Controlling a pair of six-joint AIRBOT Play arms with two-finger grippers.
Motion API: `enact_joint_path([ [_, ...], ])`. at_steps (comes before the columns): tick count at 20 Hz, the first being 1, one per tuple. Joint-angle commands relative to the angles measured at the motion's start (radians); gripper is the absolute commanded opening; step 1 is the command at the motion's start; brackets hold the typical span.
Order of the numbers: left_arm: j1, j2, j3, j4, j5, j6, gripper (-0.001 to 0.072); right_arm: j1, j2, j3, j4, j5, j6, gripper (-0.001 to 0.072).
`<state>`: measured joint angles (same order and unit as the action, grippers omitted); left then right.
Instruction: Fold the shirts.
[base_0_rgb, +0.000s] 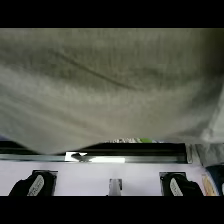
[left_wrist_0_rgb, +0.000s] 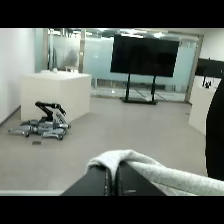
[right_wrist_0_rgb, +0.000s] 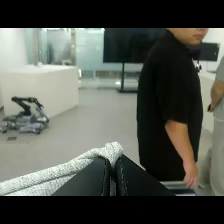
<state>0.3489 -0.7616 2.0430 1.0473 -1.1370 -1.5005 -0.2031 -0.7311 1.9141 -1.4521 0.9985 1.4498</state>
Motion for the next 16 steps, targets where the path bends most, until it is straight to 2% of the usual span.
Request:
enact_joint_path([
  [1,0.000,-0.073,-0.032,0.026,-0.185,-0.005,0.0037,0.001,-0.074,0.001,-0.039,0.146,-0.090,0.0027],
  [4,0.000,-0.158,-0.255,0.027,-0.287,-0.003,0.0037,0.001,-0.267,0.000,-0.030,0.346,-0.096,0.0027],
  [5,0.000,-0.181,-0.359,0.031,-0.288,0.027,0.0037,0.001,-0.345,-0.014,-0.011,0.418,-0.096,0.0027],
  [7,-0.004,-0.230,-0.579,0.085,-0.223,0.050,0.0037,0.002,-0.476,-0.082,0.018,0.422,-0.092,0.0026],
  [9,-0.015,-0.304,-0.727,0.114,-0.105,0.076,0.0037,0.050,-0.615,-0.122,0.001,0.420,-0.092,0.0026],
  [11,-0.034,-0.419,-0.764,0.113,-0.040,0.075,0.0037,0.127,-0.753,-0.127,-0.026,0.363,-0.069,0.0027],
  [14,-0.061,-0.581,-0.720,0.105,0.033,0.059,0.0037,0.178,-0.899,-0.127,-0.056,0.167,0.135,0.0027],
  [16,-0.080,-0.666,-0.673,0.088,0.089,0.021,0.0038,0.175,-0.952,-0.127,-0.036,0.019,0.233,0.0028],
])
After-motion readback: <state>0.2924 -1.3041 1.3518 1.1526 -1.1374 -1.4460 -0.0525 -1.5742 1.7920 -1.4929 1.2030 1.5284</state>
